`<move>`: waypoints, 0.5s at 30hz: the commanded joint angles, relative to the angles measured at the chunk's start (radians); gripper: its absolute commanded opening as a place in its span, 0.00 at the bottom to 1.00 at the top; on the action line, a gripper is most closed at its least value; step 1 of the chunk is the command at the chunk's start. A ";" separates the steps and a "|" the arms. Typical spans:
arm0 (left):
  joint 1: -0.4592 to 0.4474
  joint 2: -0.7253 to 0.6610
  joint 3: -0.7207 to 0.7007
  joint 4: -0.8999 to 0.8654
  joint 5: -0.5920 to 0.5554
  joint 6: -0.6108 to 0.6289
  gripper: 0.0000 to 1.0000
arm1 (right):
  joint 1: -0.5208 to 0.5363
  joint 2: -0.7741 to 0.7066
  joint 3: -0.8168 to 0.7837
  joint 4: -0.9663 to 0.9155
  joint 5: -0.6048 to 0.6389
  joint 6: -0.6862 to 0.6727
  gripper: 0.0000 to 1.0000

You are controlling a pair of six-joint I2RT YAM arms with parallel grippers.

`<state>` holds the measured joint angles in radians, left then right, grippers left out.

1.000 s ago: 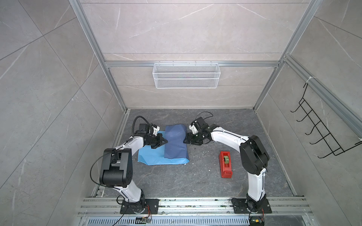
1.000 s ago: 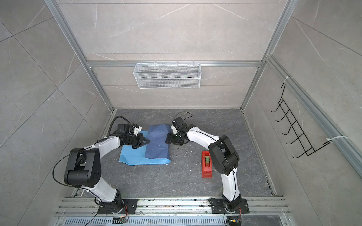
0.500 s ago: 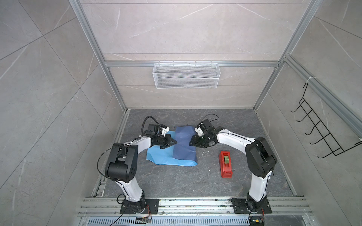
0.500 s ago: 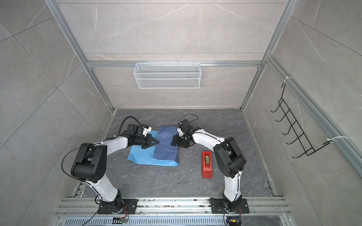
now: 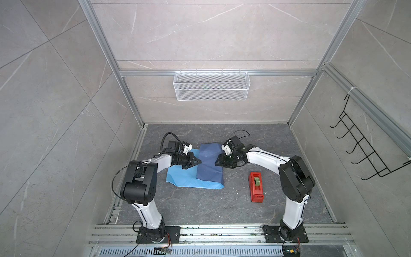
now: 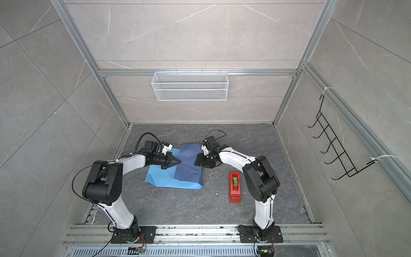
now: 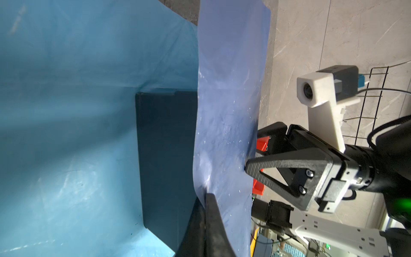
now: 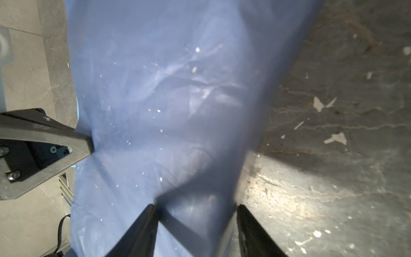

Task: Wrap a gift box in wrapping paper
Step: First fold the wrapping paper around the gift box.

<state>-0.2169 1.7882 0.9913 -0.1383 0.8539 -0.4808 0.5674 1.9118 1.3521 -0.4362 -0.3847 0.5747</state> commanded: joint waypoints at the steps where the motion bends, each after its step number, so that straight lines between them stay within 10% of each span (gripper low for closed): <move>1: -0.114 0.116 0.000 -0.225 -0.205 0.037 0.00 | -0.020 0.024 0.039 -0.032 0.000 -0.030 0.58; 15: -0.152 0.119 0.022 -0.254 -0.251 0.074 0.00 | -0.075 -0.155 -0.051 -0.094 0.025 -0.065 0.62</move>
<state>-0.3313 1.8164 1.0870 -0.1921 0.7364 -0.4477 0.5007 1.8477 1.3212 -0.5079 -0.3660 0.5407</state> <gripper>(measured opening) 0.044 0.616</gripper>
